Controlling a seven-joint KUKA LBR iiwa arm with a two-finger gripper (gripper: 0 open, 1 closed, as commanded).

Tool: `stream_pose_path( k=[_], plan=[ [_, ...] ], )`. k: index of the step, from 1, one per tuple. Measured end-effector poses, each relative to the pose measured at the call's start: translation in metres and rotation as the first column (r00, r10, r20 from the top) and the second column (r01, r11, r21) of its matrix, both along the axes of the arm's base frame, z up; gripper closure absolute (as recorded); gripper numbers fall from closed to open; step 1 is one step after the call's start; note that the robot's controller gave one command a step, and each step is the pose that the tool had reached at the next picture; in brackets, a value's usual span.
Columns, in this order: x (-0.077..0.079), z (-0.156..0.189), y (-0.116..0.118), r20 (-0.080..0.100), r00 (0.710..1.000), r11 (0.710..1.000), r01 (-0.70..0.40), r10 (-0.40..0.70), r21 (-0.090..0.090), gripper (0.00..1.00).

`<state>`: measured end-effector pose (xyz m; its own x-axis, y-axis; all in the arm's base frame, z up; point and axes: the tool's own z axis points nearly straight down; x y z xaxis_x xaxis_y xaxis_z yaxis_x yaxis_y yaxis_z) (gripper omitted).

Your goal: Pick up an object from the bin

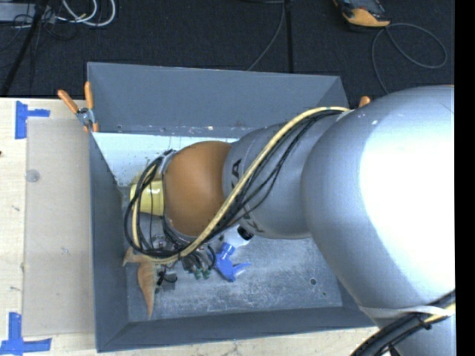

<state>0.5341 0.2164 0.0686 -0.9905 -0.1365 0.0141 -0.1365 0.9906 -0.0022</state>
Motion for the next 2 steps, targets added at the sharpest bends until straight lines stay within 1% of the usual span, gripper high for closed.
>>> stream_pose_path(
  k=[1, 2],
  plan=[
    [-0.004, 0.047, 0.002, -0.007, 1.0, 1.0, -0.004, 0.004, -0.003, 1.0],
    [0.014, 0.152, 0.008, 0.0, 1.0, 1.0, 0.023, -0.023, 0.0, 1.0]
  ],
)
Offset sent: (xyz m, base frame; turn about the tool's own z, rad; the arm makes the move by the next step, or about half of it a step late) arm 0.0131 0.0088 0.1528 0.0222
